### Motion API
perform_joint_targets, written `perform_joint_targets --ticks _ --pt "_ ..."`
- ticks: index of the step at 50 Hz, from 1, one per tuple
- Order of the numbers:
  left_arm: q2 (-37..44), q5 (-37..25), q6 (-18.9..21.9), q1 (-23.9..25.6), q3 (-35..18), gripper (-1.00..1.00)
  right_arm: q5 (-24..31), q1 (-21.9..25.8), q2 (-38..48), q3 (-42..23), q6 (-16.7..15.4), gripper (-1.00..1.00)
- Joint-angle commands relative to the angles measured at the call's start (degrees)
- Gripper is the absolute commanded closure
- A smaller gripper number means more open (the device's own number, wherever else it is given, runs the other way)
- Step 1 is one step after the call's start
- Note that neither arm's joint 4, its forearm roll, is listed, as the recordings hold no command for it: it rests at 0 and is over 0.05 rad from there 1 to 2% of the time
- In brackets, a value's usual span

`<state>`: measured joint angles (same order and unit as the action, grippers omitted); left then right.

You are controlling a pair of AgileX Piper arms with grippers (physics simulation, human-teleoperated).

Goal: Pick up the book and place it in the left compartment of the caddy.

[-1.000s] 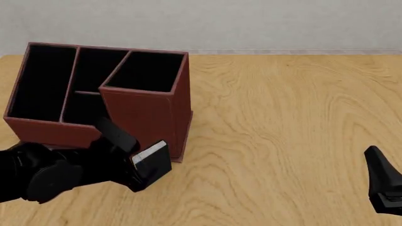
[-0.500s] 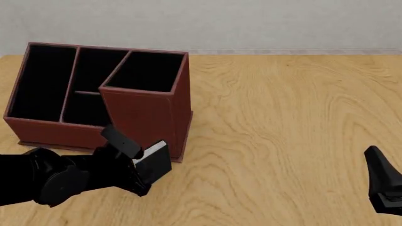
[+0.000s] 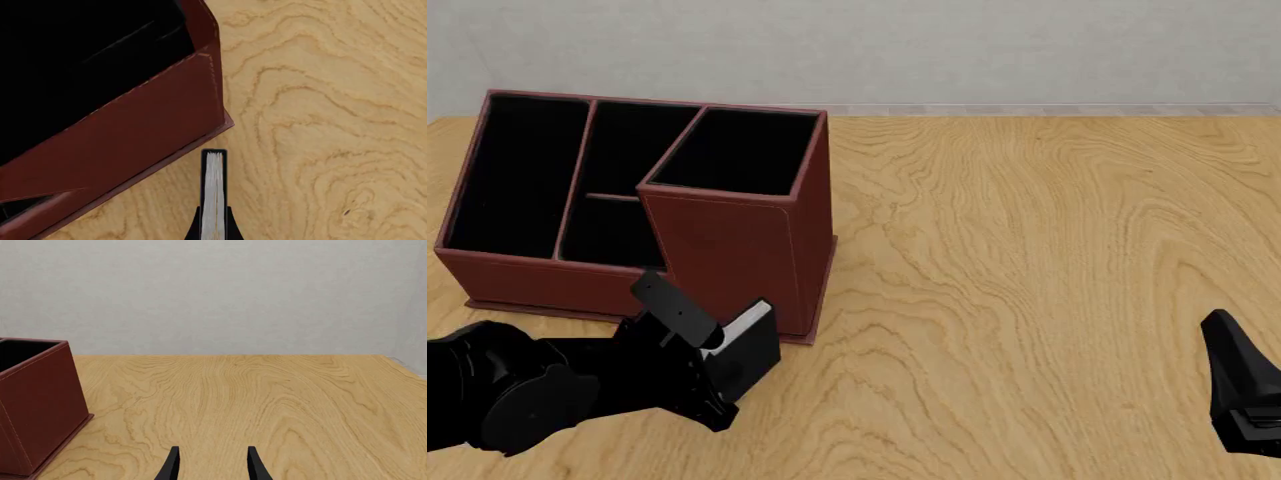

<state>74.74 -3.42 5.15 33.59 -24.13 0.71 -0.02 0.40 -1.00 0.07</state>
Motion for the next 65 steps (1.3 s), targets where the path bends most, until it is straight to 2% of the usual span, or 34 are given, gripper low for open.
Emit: perform_joint_targets --ticks 1,8,16,24,33,50,65 --pt "-8.2 -6.6 1.0 0.9 0.2 1.0 -0.4 0.0 0.0 0.4 0.0 -1.0" --pt "-16.8 -14.3 1.3 0.3 -0.1 1.0 -0.4 0.0 0.0 0.4 0.0 -1.0" --pt "-27.6 -25.1 2.1 -2.7 -1.3 1.0 -0.4 0.0 0.0 0.4 0.0 -1.0" --pt "-34.6 -32.2 2.3 -4.2 -1.9 1.0 -0.4 0.0 0.0 0.4 0.0 -1.0" --pt "-43.1 -41.8 1.8 -8.6 -3.8 1.0 -0.4 0.0 0.0 0.4 0.0 -1.0" --pt "-51.4 -55.8 1.7 -16.3 -10.9 1.0 -0.4 0.0 0.0 0.4 0.0 -1.0" --pt "-51.4 -58.5 1.3 -21.4 -14.4 1.0 -0.4 0.0 0.0 0.4 0.0 -1.0"
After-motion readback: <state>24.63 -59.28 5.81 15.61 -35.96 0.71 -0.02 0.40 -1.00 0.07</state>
